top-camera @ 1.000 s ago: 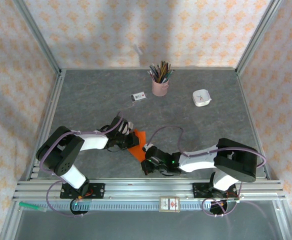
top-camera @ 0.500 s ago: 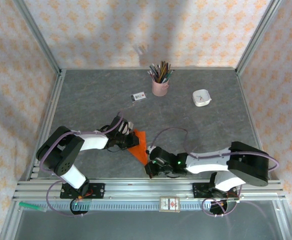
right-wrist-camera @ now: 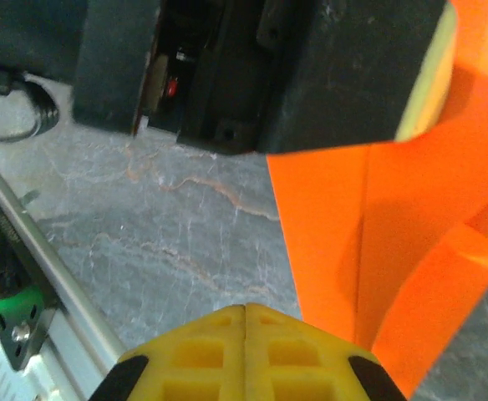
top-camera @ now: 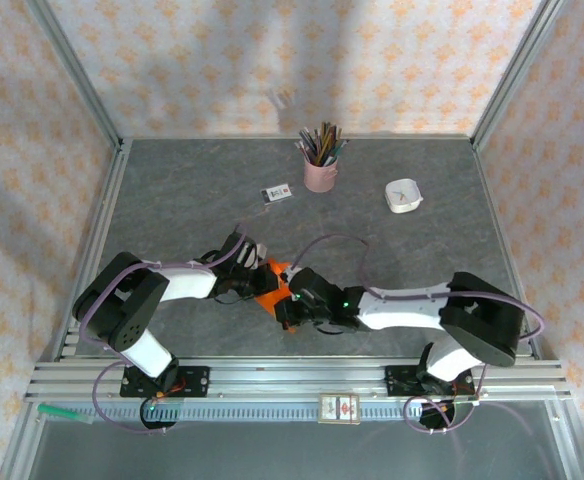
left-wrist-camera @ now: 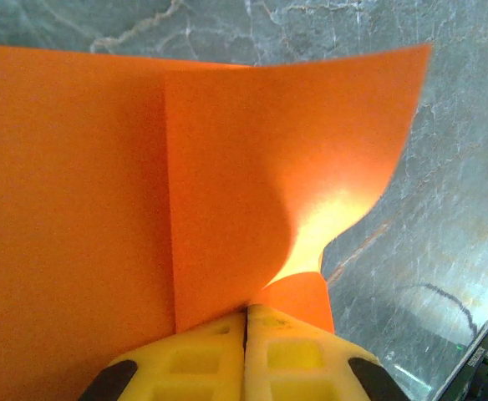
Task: Fold a paper plane with a square sheet of paper (pick it up from the middle)
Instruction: Perform the fourth fold on the wing at the bottom-center of the table.
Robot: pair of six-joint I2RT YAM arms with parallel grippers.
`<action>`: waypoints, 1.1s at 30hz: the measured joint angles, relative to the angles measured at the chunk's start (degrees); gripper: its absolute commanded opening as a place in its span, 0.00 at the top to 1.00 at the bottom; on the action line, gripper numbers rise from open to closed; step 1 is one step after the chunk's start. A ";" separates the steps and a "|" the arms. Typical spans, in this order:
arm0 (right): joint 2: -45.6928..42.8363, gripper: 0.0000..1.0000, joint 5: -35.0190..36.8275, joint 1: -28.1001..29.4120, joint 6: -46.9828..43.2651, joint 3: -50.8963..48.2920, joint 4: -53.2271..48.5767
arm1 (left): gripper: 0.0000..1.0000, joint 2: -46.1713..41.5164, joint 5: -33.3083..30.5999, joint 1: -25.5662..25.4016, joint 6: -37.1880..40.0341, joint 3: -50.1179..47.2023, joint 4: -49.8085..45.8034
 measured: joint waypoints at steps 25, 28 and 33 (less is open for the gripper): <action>6.01 1.00 0.57 -2.40 -1.11 -3.41 5.95 | 0.89 0.61 -0.02 0.00 0.02 1.09 -0.46; 4.98 1.00 0.68 -2.64 -0.48 -5.18 7.43 | 0.87 0.63 -0.04 -0.02 0.00 1.99 -2.16; 3.85 1.00 0.68 -2.64 0.79 -7.19 8.94 | 0.85 -1.25 -1.01 0.00 -0.26 2.82 -4.98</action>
